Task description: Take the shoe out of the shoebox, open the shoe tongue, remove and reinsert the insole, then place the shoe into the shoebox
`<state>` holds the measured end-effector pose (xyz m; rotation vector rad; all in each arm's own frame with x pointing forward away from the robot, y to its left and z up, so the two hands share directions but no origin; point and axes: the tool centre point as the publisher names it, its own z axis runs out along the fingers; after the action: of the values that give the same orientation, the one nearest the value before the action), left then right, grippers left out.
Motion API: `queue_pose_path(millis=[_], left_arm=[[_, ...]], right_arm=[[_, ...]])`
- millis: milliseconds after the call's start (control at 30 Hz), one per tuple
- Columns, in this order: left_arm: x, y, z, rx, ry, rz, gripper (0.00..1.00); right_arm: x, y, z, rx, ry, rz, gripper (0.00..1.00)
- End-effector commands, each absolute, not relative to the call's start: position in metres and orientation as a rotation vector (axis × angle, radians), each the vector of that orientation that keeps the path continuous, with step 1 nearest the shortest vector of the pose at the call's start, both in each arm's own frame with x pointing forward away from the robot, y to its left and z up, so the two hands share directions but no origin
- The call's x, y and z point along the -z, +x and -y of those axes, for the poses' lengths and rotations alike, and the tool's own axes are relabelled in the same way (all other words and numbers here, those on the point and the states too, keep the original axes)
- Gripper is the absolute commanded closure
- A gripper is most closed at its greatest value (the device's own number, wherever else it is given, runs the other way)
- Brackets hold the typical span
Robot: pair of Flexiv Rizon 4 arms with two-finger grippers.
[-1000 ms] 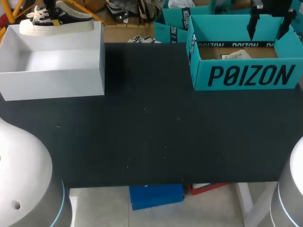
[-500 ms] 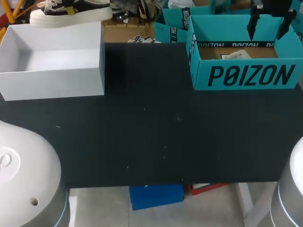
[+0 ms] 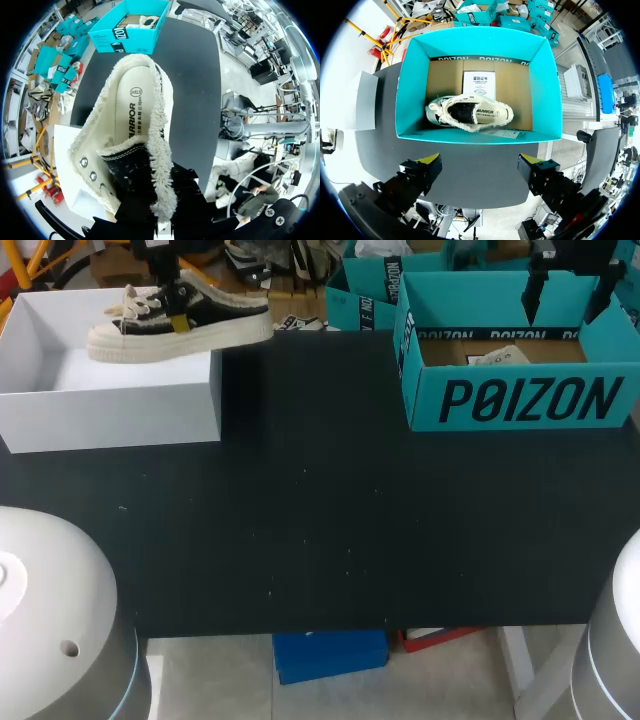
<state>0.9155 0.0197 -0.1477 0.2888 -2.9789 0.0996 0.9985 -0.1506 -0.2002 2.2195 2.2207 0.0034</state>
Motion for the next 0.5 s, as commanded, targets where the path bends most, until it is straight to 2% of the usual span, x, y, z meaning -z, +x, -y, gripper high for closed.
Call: queue_pose_path(millis=[33, 500], left_arm=[[0.163, 0.877, -0.013, 0.008, 0.361, 3.666, 1.00], [0.214, 0.847, 0.009, -0.089, 0.221, 3.788, 1.00]], right_arm=[[0.200, 0.999, 0.150, -0.001, 2.220, -2.221, 0.00], [0.200, 0.999, 0.150, -0.001, 2.220, -2.221, 0.00]])
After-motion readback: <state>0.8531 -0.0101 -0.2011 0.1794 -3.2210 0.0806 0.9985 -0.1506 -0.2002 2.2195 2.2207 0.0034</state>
